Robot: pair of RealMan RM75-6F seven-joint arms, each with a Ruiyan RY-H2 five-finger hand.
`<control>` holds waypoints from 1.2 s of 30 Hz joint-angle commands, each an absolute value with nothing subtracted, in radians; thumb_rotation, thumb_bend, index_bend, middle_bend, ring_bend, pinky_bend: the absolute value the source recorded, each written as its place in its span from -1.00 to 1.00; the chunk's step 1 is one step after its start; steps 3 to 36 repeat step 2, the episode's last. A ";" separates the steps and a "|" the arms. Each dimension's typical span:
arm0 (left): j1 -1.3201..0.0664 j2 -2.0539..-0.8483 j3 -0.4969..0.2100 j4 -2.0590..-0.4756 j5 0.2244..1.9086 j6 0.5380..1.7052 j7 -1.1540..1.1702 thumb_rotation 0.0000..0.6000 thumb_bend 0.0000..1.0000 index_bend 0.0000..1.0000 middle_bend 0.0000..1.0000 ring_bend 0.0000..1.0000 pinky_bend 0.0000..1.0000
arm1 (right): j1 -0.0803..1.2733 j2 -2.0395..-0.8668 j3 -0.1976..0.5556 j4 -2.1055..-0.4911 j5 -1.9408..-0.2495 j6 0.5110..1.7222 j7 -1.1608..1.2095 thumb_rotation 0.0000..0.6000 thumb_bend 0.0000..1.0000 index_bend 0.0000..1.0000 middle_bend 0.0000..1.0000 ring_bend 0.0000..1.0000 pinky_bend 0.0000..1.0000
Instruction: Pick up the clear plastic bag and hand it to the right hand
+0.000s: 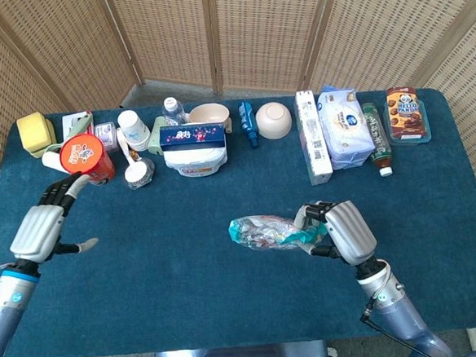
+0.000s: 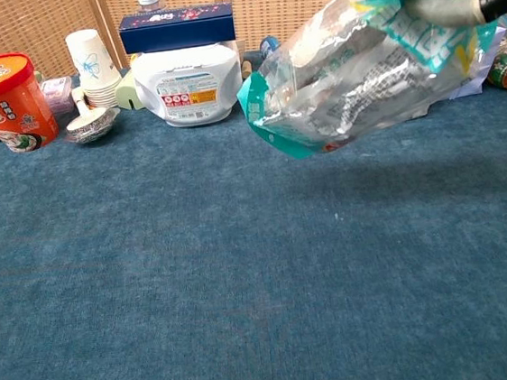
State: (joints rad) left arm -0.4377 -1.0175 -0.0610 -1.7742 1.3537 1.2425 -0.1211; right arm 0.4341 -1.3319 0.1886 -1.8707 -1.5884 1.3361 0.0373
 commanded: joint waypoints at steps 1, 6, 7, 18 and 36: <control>-0.420 -1.012 -0.052 -1.750 1.371 1.257 -0.141 1.00 -0.95 -1.00 -1.00 -1.00 -0.93 | 0.436 -1.327 0.193 -1.879 -1.583 1.337 0.035 1.00 1.00 0.60 0.37 0.31 0.77; -0.417 -1.011 -0.051 -1.745 1.375 1.261 -0.141 1.00 -0.95 -1.00 -1.00 -1.00 -0.93 | 0.436 -1.326 0.193 -1.881 -1.583 1.338 0.033 1.00 1.00 0.60 0.37 0.31 0.77; -0.417 -1.011 -0.051 -1.745 1.375 1.261 -0.141 1.00 -0.95 -1.00 -1.00 -1.00 -0.93 | 0.436 -1.326 0.193 -1.881 -1.583 1.338 0.033 1.00 1.00 0.60 0.37 0.31 0.77; -0.417 -1.011 -0.051 -1.745 1.375 1.261 -0.141 1.00 -0.95 -1.00 -1.00 -1.00 -0.93 | 0.436 -1.326 0.193 -1.881 -1.583 1.338 0.033 1.00 1.00 0.60 0.37 0.31 0.77; -0.417 -1.011 -0.051 -1.745 1.375 1.261 -0.141 1.00 -0.95 -1.00 -1.00 -1.00 -0.93 | 0.436 -1.326 0.193 -1.881 -1.583 1.338 0.033 1.00 1.00 0.60 0.37 0.31 0.77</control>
